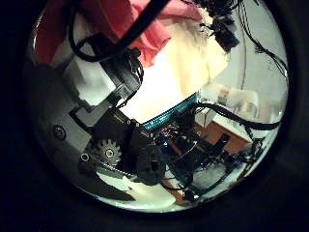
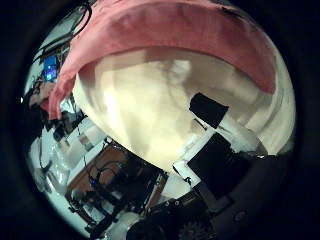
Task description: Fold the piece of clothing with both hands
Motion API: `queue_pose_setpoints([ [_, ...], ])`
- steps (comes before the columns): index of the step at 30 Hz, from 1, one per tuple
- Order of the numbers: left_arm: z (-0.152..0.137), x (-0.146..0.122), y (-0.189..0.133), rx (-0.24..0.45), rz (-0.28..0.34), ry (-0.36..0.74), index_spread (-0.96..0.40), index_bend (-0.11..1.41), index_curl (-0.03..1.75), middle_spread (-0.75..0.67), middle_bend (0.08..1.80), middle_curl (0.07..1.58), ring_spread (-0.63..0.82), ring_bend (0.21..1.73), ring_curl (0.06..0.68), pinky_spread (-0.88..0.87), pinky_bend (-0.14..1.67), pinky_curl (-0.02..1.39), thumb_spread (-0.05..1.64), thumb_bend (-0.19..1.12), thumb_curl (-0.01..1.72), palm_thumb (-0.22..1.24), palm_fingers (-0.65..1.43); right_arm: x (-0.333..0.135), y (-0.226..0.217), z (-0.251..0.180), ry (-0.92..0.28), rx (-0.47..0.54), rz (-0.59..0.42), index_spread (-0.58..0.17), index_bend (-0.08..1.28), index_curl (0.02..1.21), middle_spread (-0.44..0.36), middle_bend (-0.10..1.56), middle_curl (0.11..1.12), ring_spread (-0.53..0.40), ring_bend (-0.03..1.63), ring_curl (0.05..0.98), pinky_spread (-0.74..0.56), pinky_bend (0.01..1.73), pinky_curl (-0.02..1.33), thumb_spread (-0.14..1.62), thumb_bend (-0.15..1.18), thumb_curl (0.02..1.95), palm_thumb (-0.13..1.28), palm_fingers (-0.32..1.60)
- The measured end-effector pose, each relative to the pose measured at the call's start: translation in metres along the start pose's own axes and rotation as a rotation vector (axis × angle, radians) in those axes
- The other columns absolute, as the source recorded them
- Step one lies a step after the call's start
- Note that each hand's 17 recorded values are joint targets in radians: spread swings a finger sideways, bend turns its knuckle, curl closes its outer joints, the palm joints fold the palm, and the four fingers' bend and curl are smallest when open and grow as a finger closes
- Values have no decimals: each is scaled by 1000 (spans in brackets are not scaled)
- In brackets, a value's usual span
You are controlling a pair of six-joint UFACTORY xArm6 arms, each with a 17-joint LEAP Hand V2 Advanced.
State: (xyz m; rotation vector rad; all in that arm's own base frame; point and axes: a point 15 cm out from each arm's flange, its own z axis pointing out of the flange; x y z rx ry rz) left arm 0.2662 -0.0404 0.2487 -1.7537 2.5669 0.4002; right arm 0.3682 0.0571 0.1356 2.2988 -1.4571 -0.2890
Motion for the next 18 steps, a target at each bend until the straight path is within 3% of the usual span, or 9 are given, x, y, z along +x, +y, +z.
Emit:
queue_pose_setpoints([
  [2, -5, -1, 2, 7, 0, 0, -655, 298, 865, -537, 991, 614, -571, 910, 429, -740, 953, 477, 1576, 423, 1012, 762, 1151, 2, -2, 2, 7, 0, 13, -257, 172, 327, -86, 349, 424, -214, 648, 376, -224, 365, 303, 981, -17, 345, 790, 595],
  [4, -7, -1, 4, 11, 0, -1, -659, 288, 876, -534, 995, 610, -571, 907, 429, -743, 957, 475, 1575, 428, 1024, 752, 1155, 4, -8, 1, 16, 26, 28, -296, 212, 349, -121, 380, 448, -278, 780, 422, -385, 510, 342, 984, -16, 345, 803, 907],
  [5, -8, -1, 4, 10, 1, -2, -661, 284, 880, -533, 996, 608, -570, 910, 430, -744, 957, 474, 1575, 430, 1029, 749, 1156, 5, -13, 0, 18, 44, 40, -317, 219, 339, -137, 429, 458, -295, 784, 401, -426, 542, 327, 995, -15, 344, 811, 1074],
  [6, -8, -2, 6, 8, 1, -2, -662, 281, 884, -533, 997, 607, -570, 910, 431, -744, 957, 473, 1576, 434, 1034, 748, 1156, 6, -19, -3, 21, 73, 54, -327, 226, 364, -148, 433, 474, -304, 821, 432, -457, 579, 359, 999, -15, 345, 816, 1070],
  [7, -8, -2, 7, 3, 4, -2, -664, 278, 889, -532, 998, 606, -571, 907, 430, -744, 958, 473, 1575, 437, 1039, 746, 1155, 8, -24, -7, 25, 101, 65, -344, 330, 418, -155, 549, 524, -296, 859, 464, -454, 665, 407, 1033, -12, 341, 819, 1351],
  [10, -9, -2, 11, -9, 18, 0, -668, 271, 899, -531, 1001, 603, -571, 906, 430, -744, 960, 471, 1575, 444, 1050, 742, 1155, 14, -24, -17, 28, 143, 81, -368, 550, 523, -162, 722, 605, -283, 949, 525, -448, 831, 497, 1171, 26, 333, 869, 1416],
  [13, -11, -3, 16, -16, 32, 1, -674, 264, 912, -529, 1006, 599, -573, 902, 431, -747, 957, 470, 1574, 453, 1065, 734, 1152, 16, -13, -21, 27, 145, 82, -374, 704, 617, -167, 892, 678, -278, 1060, 579, -416, 965, 576, 1304, 71, 340, 934, 1327],
  [18, -16, -3, 25, -26, 90, 2, -682, 255, 928, -527, 1009, 594, -574, 900, 433, -748, 956, 469, 1573, 461, 1082, 720, 1153, 13, 20, -30, 25, 115, 83, -370, 847, 725, -169, 1057, 751, -275, 1187, 649, -375, 1101, 674, 1416, 103, 354, 981, 1185],
])
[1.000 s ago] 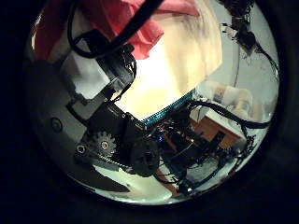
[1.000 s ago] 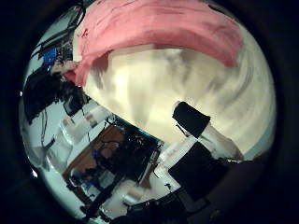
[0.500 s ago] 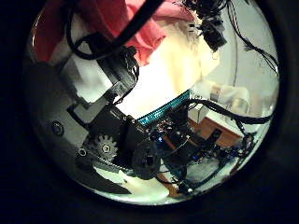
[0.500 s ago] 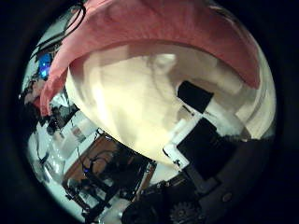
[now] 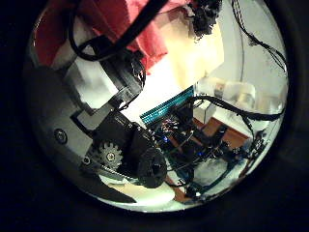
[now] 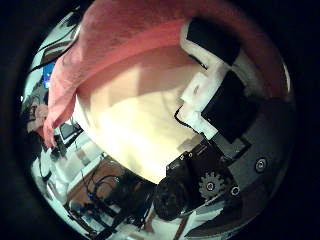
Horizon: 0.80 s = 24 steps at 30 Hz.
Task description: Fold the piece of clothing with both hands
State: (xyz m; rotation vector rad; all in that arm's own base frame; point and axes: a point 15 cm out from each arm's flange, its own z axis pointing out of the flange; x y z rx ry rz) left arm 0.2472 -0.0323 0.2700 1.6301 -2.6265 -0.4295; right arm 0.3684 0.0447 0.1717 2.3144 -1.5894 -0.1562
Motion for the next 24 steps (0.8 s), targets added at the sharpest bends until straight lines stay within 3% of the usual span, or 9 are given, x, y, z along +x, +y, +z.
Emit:
queue_pose_setpoints([
  [9, -8, 8, 23, -7, 69, 35, -695, 240, 953, -527, 1011, 588, -577, 894, 433, -753, 951, 464, 1565, 470, 1112, 699, 1150, -2, 83, -54, -4, 19, 3, -357, 935, 848, -163, 1183, 806, -256, 1288, 723, -310, 1185, 798, 1488, 110, 374, 1006, 1062],
  [13, -26, 3, 28, -1, 75, 34, -703, 231, 957, -526, 1013, 586, -576, 896, 436, -754, 948, 463, 1560, 473, 1122, 687, 1154, -4, 114, -68, -12, -15, 12, -353, 940, 883, -160, 1199, 812, -254, 1297, 738, -298, 1187, 834, 1489, 103, 385, 1012, 1052],
  [19, -65, -20, 23, 8, 61, 10, -709, 238, 965, -524, 1014, 581, -576, 891, 437, -755, 945, 461, 1540, 462, 1134, 662, 1159, 4, 102, -114, -6, 59, 38, -350, 930, 916, -156, 1207, 814, -254, 1297, 749, -294, 1178, 869, 1482, 92, 396, 1020, 1048],
  [24, -91, -51, -5, -18, 45, -26, -711, 238, 968, -528, 1014, 578, -578, 885, 435, -755, 946, 461, 1530, 467, 1140, 662, 1158, 11, 76, -135, -8, 57, 50, -349, 923, 935, -155, 1206, 813, -254, 1293, 755, -293, 1169, 889, 1478, 80, 406, 1019, 1049],
])
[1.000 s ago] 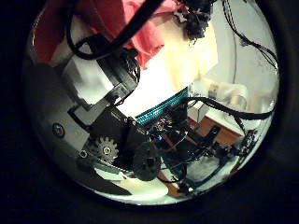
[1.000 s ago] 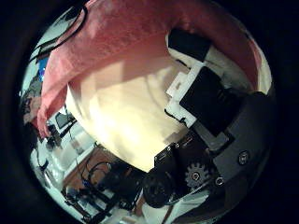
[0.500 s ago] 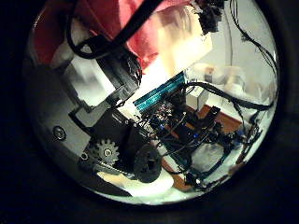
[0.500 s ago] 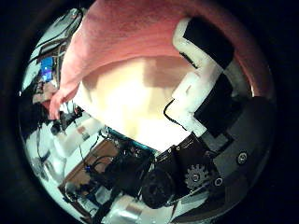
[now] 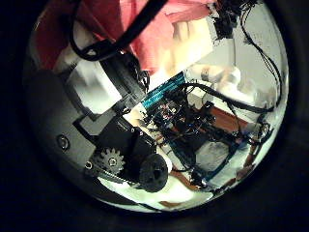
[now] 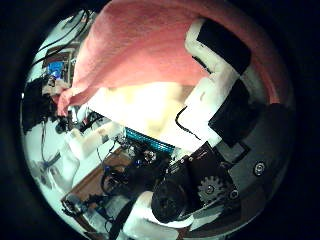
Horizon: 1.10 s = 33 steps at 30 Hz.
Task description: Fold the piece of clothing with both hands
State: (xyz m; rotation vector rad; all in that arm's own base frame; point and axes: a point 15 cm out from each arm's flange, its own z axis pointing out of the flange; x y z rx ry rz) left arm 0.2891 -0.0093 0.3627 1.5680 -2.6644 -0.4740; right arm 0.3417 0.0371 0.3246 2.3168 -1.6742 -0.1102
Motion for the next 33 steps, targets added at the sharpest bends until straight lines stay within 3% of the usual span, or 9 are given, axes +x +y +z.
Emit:
queue_pose_setpoints([
  [12, -3, -44, -148, -54, 7, -29, -715, 221, 979, -521, 1014, 575, -579, 881, 436, -749, 916, 458, 1530, 500, 1155, 672, 1130, 31, -120, 19, -23, -109, 59, -352, 903, 973, -154, 1210, 813, -256, 1288, 769, -287, 1125, 947, 1477, 51, 424, 1017, 1039],
  [16, 12, -59, -197, -77, 15, -64, -713, 208, 984, -520, 1009, 577, -579, 881, 438, -745, 899, 459, 1535, 514, 1155, 673, 1114, 40, -154, 48, -31, -158, 75, -355, 899, 985, -155, 1210, 815, -259, 1290, 777, -290, 1111, 971, 1473, 35, 430, 1007, 1022],
  [19, 28, -68, -225, -94, 20, -96, -713, 204, 990, -525, 1000, 577, -575, 867, 437, -741, 878, 459, 1540, 524, 1153, 674, 1085, 44, -173, 59, -27, -121, 92, -356, 888, 991, -154, 1212, 815, -259, 1288, 778, -294, 1099, 985, 1461, 14, 425, 986, 1011],
  [22, 41, -78, -247, -62, 23, -127, -705, 179, 990, -529, 975, 575, -575, 847, 433, -738, 867, 463, 1534, 518, 1141, 660, 1015, 44, -183, 80, -30, -137, 102, -359, 862, 989, -153, 1195, 808, -255, 1291, 777, -302, 1085, 992, 1457, -12, 406, 941, 985],
  [26, 63, -85, -258, -79, -19, -148, -637, 125, 964, -510, 846, 571, -550, 873, 460, -715, 898, 502, 1449, 413, 1036, 567, 724, 49, -193, 92, -32, -126, 128, -369, 688, 942, -158, 1167, 794, -259, 1319, 776, -321, 1091, 1002, 1499, -16, 366, 863, 884],
  [28, 66, -92, -266, -50, -42, -153, -573, 112, 935, -480, 754, 550, -516, 896, 468, -695, 913, 514, 1405, 343, 965, 498, 567, 54, -203, 92, -31, -89, 147, -368, 497, 891, -162, 1157, 788, -258, 1363, 774, -329, 1145, 1013, 1514, -14, 345, 827, 824],
  [31, 69, -101, -267, -33, -112, -150, -416, 123, 877, -351, 628, 528, -396, 889, 473, -608, 891, 528, 1352, 246, 844, 417, 306, 59, -207, 93, -51, -68, 172, -369, 278, 828, -173, 1124, 775, -260, 1411, 770, -335, 1220, 1028, 1535, -12, 319, 779, 759],
  [33, 72, -112, -262, -32, -168, -139, -291, 157, 841, -186, 516, 503, -234, 823, 467, -451, 817, 533, 1331, 169, 754, 330, 48, 58, -210, 90, -68, -48, 179, -368, 152, 779, -173, 1045, 752, -262, 1411, 751, -349, 1270, 1012, 1543, -10, 303, 753, 694],
])
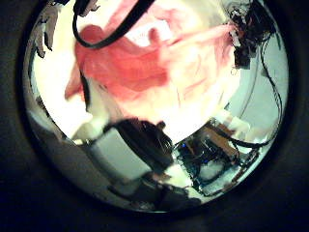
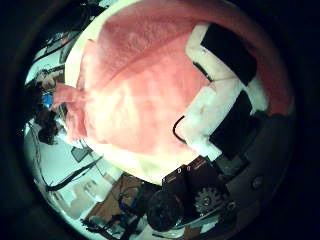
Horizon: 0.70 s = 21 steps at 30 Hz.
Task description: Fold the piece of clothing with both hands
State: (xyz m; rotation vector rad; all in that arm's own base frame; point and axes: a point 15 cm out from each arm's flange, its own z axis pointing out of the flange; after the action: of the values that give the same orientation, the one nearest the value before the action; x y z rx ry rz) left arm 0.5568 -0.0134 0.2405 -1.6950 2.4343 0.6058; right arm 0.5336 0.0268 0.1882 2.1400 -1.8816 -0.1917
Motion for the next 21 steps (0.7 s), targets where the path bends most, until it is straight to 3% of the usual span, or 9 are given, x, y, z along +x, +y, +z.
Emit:
queue_pose_setpoints([
  [2, -3, -10, -1, 26, -40, 7, -176, 170, 791, -26, 445, 457, -58, 756, 427, -257, 700, 494, 1327, 109, 672, 260, -87, 2, -5, -15, -23, 56, 8, -363, 132, 733, -167, 911, 717, -267, 1411, 735, -394, 1257, 970, 1548, -14, 286, 721, 563],
  [5, -29, -32, 6, 86, -91, 3, -56, 147, 714, 137, 371, 401, 136, 687, 373, -11, 622, 449, 1328, 60, 584, 216, -96, 15, -2, -65, -50, 179, 31, -360, 198, 707, -146, 755, 669, -265, 1305, 686, -455, 1184, 903, 1546, -14, 263, 678, 381],
  [6, -39, -40, 11, 108, -107, 2, -22, 140, 684, 182, 353, 389, 195, 665, 359, 72, 601, 433, 1324, 39, 553, 197, -93, 19, 1, -86, -57, 233, 35, -367, 274, 716, -128, 690, 643, -242, 1212, 662, -423, 1084, 883, 1545, -13, 255, 664, 233],
  [10, -92, -62, 39, 207, -158, 19, 69, 137, 584, 279, 304, 359, 332, 611, 320, 275, 545, 386, 1316, -7, 463, 178, -55, 29, 24, -139, -67, 358, 12, -370, 391, 693, -81, 634, 593, -181, 1005, 575, -263, 843, 814, 1533, -11, 236, 629, 91],
  [15, -127, -51, 84, 223, -139, 125, 112, 150, 489, 308, 270, 345, 413, 563, 291, 403, 496, 349, 1303, -14, 381, 173, -22, 34, 63, -180, -68, 444, -6, -382, 442, 632, -50, 592, 534, -99, 829, 468, 4, 613, 689, 1512, -2, 224, 627, 102],
  [21, -131, -4, 147, 149, -79, 250, 123, 166, 431, 310, 255, 340, 455, 514, 267, 453, 457, 322, 1290, -12, 326, 183, 9, 25, 130, -170, -58, 394, -49, -389, 384, 563, -49, 554, 490, -51, 718, 410, 154, 481, 593, 1469, -5, 229, 650, 96],
])
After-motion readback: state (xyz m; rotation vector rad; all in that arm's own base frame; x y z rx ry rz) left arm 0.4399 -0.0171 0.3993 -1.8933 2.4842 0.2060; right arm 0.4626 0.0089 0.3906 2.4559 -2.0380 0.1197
